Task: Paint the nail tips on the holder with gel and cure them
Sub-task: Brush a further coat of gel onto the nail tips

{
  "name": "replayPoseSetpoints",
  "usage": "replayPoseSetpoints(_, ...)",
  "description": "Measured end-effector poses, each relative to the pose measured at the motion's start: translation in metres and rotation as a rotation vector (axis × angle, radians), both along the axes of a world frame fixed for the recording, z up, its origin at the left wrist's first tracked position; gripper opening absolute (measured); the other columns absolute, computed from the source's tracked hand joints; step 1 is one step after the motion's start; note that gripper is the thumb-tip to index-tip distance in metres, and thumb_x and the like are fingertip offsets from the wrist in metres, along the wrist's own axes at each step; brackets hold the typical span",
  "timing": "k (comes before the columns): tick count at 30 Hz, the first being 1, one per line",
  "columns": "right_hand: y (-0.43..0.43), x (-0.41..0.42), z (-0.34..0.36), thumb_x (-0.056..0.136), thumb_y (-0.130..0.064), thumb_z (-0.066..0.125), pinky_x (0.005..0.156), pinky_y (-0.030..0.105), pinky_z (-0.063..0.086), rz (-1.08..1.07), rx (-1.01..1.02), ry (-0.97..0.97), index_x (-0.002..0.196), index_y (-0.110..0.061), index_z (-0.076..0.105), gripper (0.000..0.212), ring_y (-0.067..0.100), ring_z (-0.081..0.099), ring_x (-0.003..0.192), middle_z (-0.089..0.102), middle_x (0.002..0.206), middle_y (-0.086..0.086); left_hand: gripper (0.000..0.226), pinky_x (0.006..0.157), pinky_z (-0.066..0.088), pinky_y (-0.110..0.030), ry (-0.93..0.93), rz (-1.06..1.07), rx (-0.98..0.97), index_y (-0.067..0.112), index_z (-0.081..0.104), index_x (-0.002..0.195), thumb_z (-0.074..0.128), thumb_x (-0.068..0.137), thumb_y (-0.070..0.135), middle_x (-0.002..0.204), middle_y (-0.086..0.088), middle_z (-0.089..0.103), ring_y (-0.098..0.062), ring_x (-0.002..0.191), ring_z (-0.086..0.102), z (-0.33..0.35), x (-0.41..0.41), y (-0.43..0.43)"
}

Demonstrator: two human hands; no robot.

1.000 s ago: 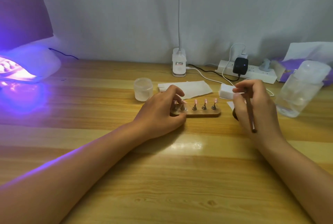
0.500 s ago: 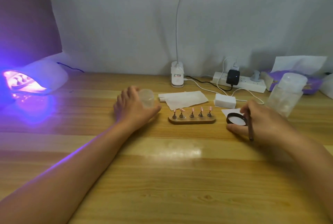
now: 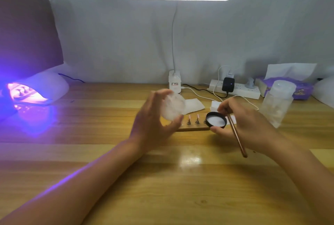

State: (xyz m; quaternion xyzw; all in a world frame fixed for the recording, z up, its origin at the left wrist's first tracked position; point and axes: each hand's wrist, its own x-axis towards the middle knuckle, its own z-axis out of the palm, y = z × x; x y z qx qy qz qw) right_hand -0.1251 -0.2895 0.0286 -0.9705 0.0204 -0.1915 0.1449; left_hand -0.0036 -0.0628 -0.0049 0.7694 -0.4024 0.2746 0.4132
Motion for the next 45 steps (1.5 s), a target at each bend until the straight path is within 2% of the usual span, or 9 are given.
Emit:
replayPoseSetpoints(4, 0.012, -0.004, 0.002, 0.064, -0.07, 0.06, 0.074, 0.033, 0.054, 0.099, 0.011, -0.017, 0.106, -0.033, 0.047, 0.057, 0.013, 0.061, 0.093, 0.062, 0.103, -0.011, 0.068, 0.07, 0.056, -0.035, -0.074, -0.129, 0.173, 0.025, 0.036, 0.133, 0.066, 0.078, 0.052, 0.118, 0.0, 0.056, -0.016, 0.096, 0.059, -0.005, -0.02, -0.011)
replayPoseSetpoints(10, 0.013, -0.003, 0.006, 0.058, -0.078, 0.059, 0.077, 0.01, 0.045, 0.134, 0.206, -0.127, 0.104, -0.038, 0.049, 0.062, -0.008, 0.057, 0.096, 0.056, 0.098, -0.028, 0.064, 0.067, 0.055, -0.038, -0.055, -0.12, 0.2, 0.027, 0.031, 0.122, 0.069, 0.076, 0.05, 0.112, -0.003, 0.062, -0.019, 0.087, 0.06, -0.004, -0.022, -0.009)
replayPoseSetpoints(15, 0.025, 0.0, 0.001, 0.059, -0.076, 0.063, 0.078, 0.002, 0.045, 0.194, 0.294, -0.133, 0.101, -0.042, 0.046, 0.057, -0.011, 0.057, 0.1, 0.06, 0.098, -0.025, 0.06, 0.06, 0.046, -0.021, -0.136, -0.146, 0.271, 0.024, 0.034, 0.124, 0.06, 0.081, 0.057, 0.105, -0.002, 0.064, -0.014, 0.081, 0.058, -0.003, -0.023, -0.008)
replayPoseSetpoints(24, 0.038, 0.005, -0.004, 0.065, -0.063, 0.069, 0.078, 0.019, 0.057, 0.266, 0.483, -0.21, 0.105, -0.037, 0.054, 0.049, -0.001, 0.067, 0.094, 0.066, 0.099, -0.025, 0.063, 0.066, 0.048, -0.033, -0.096, -0.193, 0.302, 0.01, 0.05, 0.133, 0.054, 0.084, 0.05, 0.105, -0.004, 0.065, -0.018, 0.085, 0.057, 0.0, -0.026, -0.007)
replayPoseSetpoints(30, 0.039, 0.006, -0.006, 0.069, -0.06, 0.067, 0.078, 0.013, 0.054, 0.283, 0.472, -0.222, 0.107, -0.04, 0.055, 0.044, -0.005, 0.065, 0.097, 0.064, 0.103, -0.03, 0.071, 0.07, 0.051, -0.036, -0.021, -0.205, 0.322, 0.016, 0.045, 0.142, 0.042, 0.085, 0.059, 0.111, -0.004, 0.066, -0.018, 0.09, 0.059, 0.002, -0.026, -0.007)
replayPoseSetpoints(34, 0.04, 0.005, -0.003, 0.068, -0.061, 0.065, 0.072, 0.008, 0.051, 0.278, 0.45, -0.213, 0.103, -0.041, 0.055, 0.042, -0.009, 0.063, 0.096, 0.063, 0.098, -0.034, 0.068, 0.068, 0.055, -0.035, -0.137, -0.133, 0.322, 0.009, 0.054, 0.136, 0.051, 0.083, 0.051, 0.11, -0.005, 0.07, -0.02, 0.092, 0.064, 0.002, -0.031, -0.008)
replayPoseSetpoints(37, 0.04, 0.003, -0.001, 0.067, -0.063, 0.062, 0.067, 0.005, 0.048, 0.257, 0.445, -0.228, 0.098, -0.039, 0.055, 0.04, -0.01, 0.063, 0.089, 0.066, 0.092, -0.025, 0.066, 0.067, 0.055, -0.035, -0.212, -0.095, 0.321, 0.006, 0.056, 0.134, 0.057, 0.082, 0.048, 0.107, -0.005, 0.07, -0.02, 0.09, 0.063, 0.002, -0.033, -0.012)
replayPoseSetpoints(41, 0.047, 0.002, -0.002, 0.065, -0.066, 0.057, 0.064, 0.008, 0.049, 0.168, 0.485, -0.253, 0.092, -0.034, 0.054, 0.042, -0.009, 0.063, 0.083, 0.066, 0.084, -0.017, 0.068, 0.073, 0.054, -0.035, -0.27, -0.097, 0.324, 0.003, 0.051, 0.139, 0.056, 0.087, 0.047, 0.112, -0.006, 0.069, -0.02, 0.092, 0.063, 0.001, -0.034, -0.013)
replayPoseSetpoints(45, 0.054, 0.003, -0.011, 0.073, -0.072, 0.046, 0.056, 0.013, 0.045, 0.036, 0.34, -0.356, 0.089, -0.028, 0.05, 0.047, -0.002, 0.061, 0.07, 0.06, 0.073, -0.016, 0.071, 0.076, 0.054, -0.035, -0.344, -0.093, 0.343, -0.002, 0.048, 0.14, 0.058, 0.09, 0.047, 0.114, -0.01, 0.07, -0.023, 0.093, 0.064, 0.002, -0.035, -0.013)
